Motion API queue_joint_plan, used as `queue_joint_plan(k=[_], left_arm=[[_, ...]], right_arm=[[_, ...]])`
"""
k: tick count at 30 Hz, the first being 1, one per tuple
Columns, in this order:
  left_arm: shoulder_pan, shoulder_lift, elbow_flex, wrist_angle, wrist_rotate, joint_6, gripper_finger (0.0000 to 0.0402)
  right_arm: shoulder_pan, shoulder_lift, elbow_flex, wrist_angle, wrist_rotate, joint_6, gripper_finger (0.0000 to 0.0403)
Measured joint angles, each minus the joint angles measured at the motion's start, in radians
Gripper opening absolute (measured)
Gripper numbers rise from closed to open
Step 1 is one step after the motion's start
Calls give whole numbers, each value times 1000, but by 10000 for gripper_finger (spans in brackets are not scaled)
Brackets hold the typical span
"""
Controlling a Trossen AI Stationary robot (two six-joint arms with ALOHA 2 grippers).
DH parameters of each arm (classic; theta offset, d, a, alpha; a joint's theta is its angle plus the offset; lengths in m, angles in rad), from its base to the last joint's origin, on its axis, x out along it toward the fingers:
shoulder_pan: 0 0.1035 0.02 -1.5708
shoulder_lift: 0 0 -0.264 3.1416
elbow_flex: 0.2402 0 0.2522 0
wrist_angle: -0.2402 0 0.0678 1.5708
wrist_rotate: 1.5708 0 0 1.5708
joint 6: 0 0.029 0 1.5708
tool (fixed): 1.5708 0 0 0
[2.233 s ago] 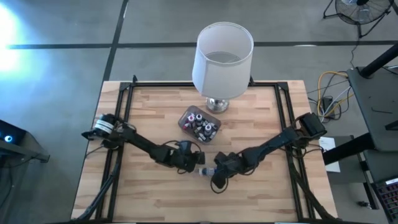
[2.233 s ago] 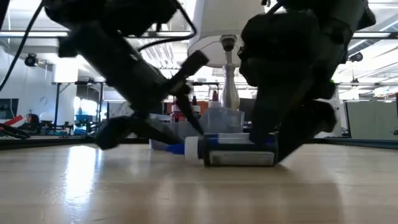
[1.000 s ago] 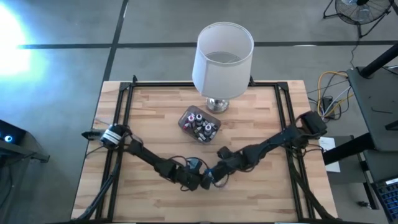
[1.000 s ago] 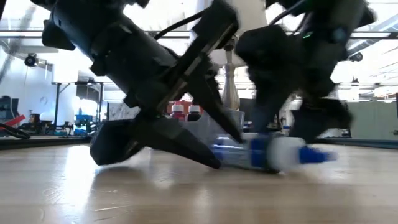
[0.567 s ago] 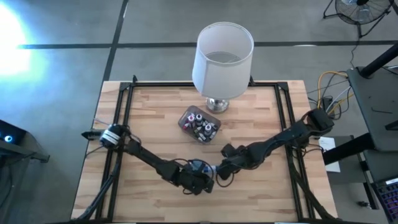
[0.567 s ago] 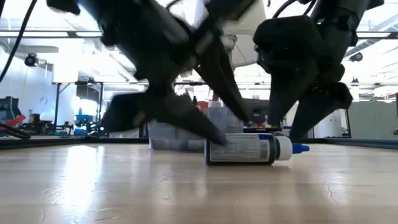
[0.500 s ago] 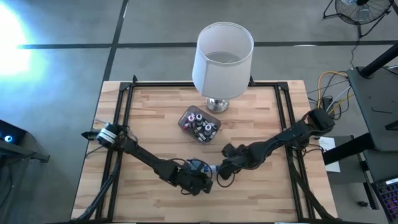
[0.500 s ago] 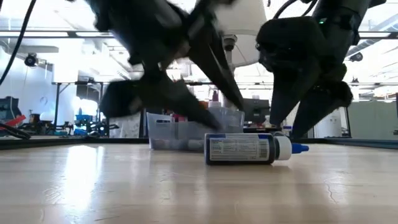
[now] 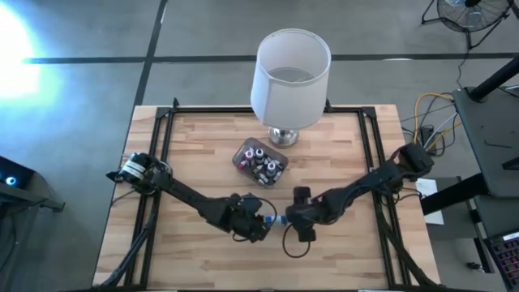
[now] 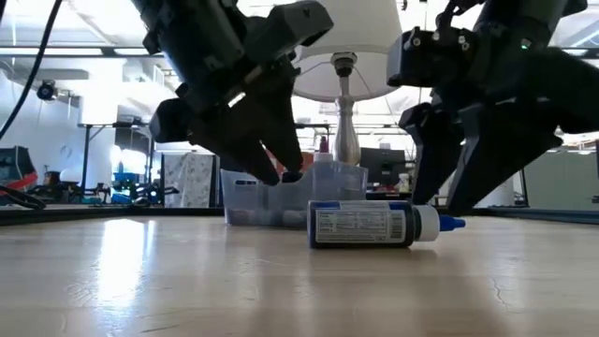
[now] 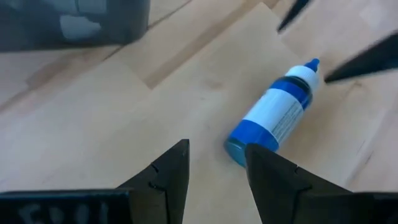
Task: Pick & Place food coloring
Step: Put the large blue food coloring into the black bin
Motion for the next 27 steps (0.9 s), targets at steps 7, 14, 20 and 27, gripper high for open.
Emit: queue_joint_plan(k=[7,14,20,27], left_arm=[[17,0,-11,1,-17,46,133],[26,-1,-53,1,15,42,133],[26,-1,-65,1,29,29,133],[21,-7,-65,-2,58,10,133]], right_arm=[[1,59,1,81,-48,49,256],[-4,70,4,101,-40,79,232],[-6,70,4,118,-41,79,192],[-7,70,4,125,-57,78,144]])
